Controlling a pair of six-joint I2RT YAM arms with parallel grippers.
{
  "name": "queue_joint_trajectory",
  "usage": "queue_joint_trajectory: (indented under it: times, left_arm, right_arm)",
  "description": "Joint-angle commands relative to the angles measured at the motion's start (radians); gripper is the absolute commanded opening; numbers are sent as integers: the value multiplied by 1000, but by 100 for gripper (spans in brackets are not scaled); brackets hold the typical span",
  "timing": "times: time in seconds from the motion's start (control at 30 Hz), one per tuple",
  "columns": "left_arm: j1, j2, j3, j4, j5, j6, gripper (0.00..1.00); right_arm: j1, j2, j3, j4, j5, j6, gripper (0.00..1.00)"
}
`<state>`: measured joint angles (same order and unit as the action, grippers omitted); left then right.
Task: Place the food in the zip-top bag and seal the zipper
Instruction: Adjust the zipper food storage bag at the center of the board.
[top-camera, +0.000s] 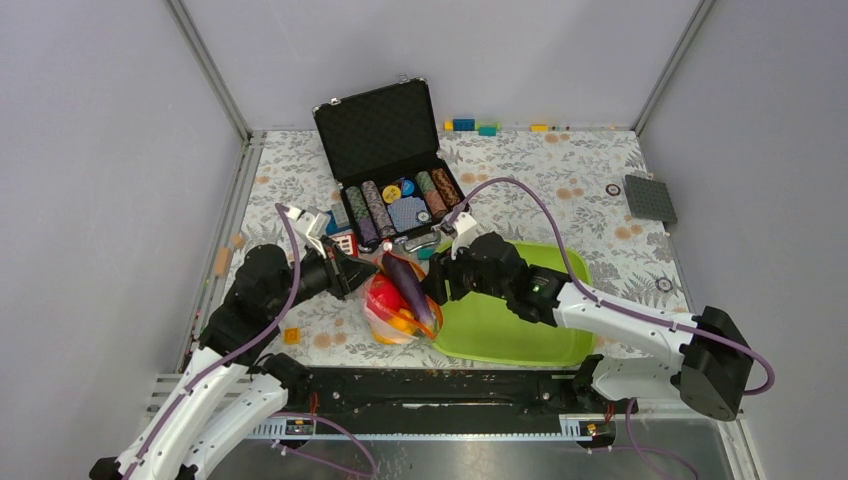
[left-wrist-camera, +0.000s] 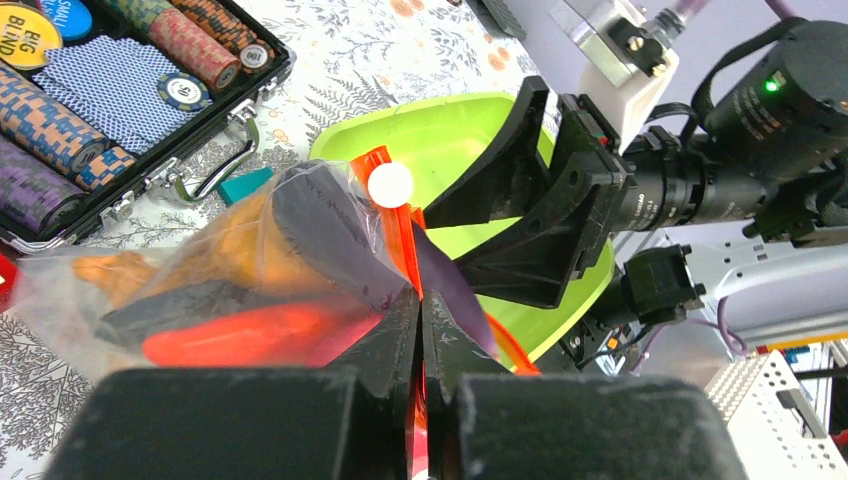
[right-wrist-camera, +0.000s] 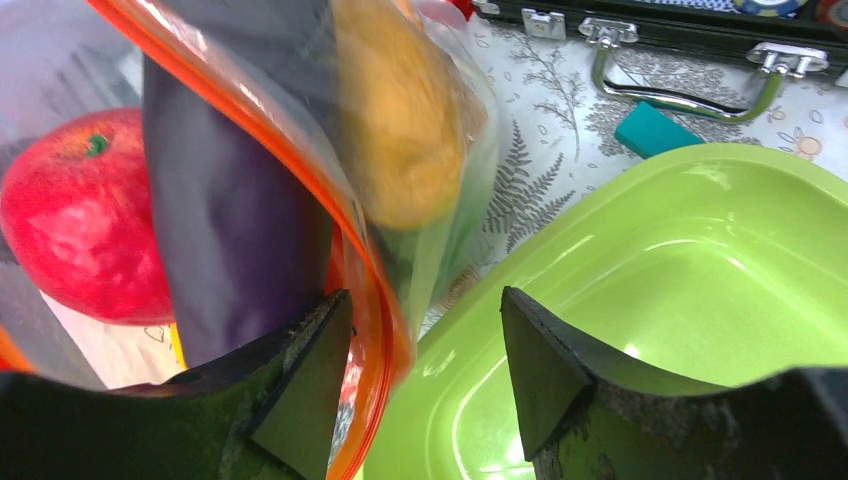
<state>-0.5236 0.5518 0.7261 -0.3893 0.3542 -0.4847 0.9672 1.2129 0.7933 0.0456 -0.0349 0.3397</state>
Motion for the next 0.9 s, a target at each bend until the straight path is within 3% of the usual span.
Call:
queue_joint_trajectory:
  times: [0.0,0.1,0.27,0.43,0.6,0.87]
  left_arm:
    - [-2,3,45,93,97,23,0]
    - [-3,20,24,120,122,2,0]
    - [-2,43,25,127,131,-15,0]
    - [-3,39,57,40,2,-9,0]
    - [-2,30,79,-38,-133,-5,5]
    - [-2,43,118,-74,-183,-15,4]
  right_arm:
    - [-5,24,1,110,-48,57,63]
    - [-5,47,0,151,-101,85,59]
    - [-5,85,15,182,-158,124,34]
    - [-4,61,77,45,-106,121,13]
    - [-4,59,215,-254,-26,83,9]
    - [-4,86,383,-463,-81,83,5]
